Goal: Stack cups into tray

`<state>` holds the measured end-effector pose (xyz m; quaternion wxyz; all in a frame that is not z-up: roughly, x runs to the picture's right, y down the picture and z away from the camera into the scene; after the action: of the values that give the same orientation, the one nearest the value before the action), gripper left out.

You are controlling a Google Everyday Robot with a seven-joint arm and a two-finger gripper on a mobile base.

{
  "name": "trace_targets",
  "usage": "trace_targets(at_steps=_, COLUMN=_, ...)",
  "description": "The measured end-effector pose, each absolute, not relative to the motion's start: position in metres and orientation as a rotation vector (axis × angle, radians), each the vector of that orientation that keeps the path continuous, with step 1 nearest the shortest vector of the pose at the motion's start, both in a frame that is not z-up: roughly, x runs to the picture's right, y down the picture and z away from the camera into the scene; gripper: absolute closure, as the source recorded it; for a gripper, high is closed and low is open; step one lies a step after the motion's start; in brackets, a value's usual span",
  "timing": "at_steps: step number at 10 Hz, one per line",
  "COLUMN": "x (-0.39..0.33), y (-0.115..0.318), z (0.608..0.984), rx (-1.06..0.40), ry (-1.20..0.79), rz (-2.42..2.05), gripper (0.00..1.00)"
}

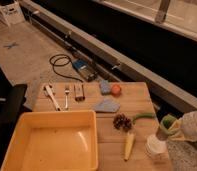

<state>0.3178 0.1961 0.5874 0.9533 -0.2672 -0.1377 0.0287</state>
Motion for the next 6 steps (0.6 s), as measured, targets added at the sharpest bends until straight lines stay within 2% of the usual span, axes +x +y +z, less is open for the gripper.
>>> trace_targets(at_steps=6, x=0.311, y=0.210, z=0.597, rx=-0.600, ry=-0.315, rz=0.076, gripper=1.00)
